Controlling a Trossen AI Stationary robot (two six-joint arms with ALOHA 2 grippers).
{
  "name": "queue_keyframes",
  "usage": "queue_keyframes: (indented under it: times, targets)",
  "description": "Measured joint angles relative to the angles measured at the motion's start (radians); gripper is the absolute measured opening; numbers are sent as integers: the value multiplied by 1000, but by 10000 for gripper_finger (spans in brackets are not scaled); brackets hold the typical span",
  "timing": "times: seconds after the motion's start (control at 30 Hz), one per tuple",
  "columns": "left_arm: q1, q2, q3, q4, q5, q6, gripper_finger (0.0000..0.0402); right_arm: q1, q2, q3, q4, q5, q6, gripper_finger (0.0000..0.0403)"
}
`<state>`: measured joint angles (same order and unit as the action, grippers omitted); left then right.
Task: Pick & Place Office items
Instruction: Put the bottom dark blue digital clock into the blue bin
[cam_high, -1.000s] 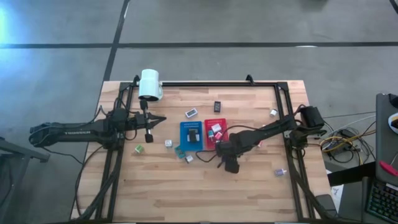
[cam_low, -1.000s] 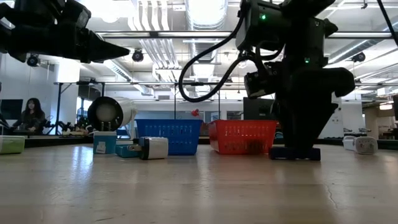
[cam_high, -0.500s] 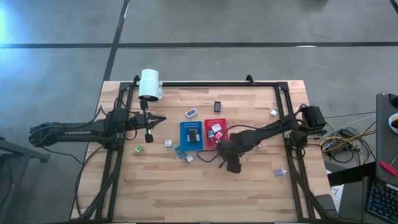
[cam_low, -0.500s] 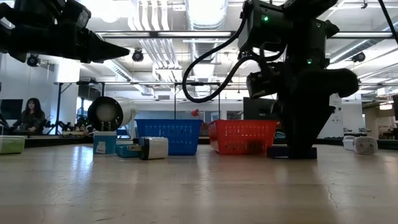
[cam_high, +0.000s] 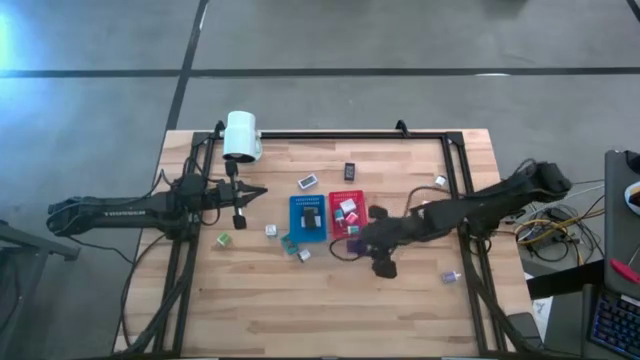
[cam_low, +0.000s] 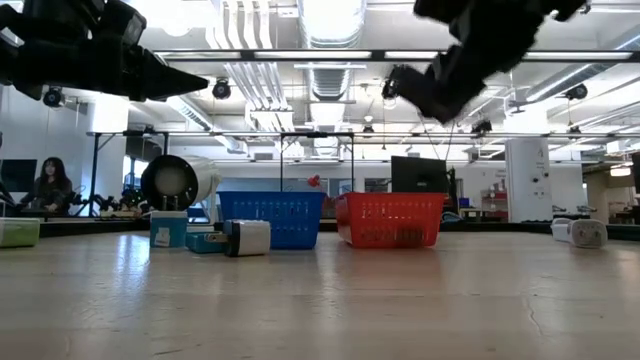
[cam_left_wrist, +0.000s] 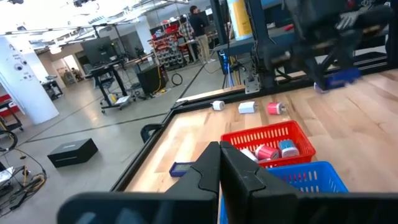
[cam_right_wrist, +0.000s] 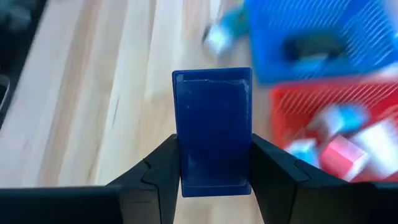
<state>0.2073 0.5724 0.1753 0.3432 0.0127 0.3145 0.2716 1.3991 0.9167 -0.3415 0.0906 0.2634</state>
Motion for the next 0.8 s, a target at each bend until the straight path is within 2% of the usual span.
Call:
queue_keyframes:
  times: [0.33,0.57,0.8]
  targets:
    - [0,0,0,2,-1,0,12,-46,-304,-232,474,163,-264,148]
    - [0,0,0,4,-1,-4,12,-128,-473,-408,747,176,-418,148]
    - [0,1,0,4,1,1,12,-199,-551,-609,947,179,-415,148]
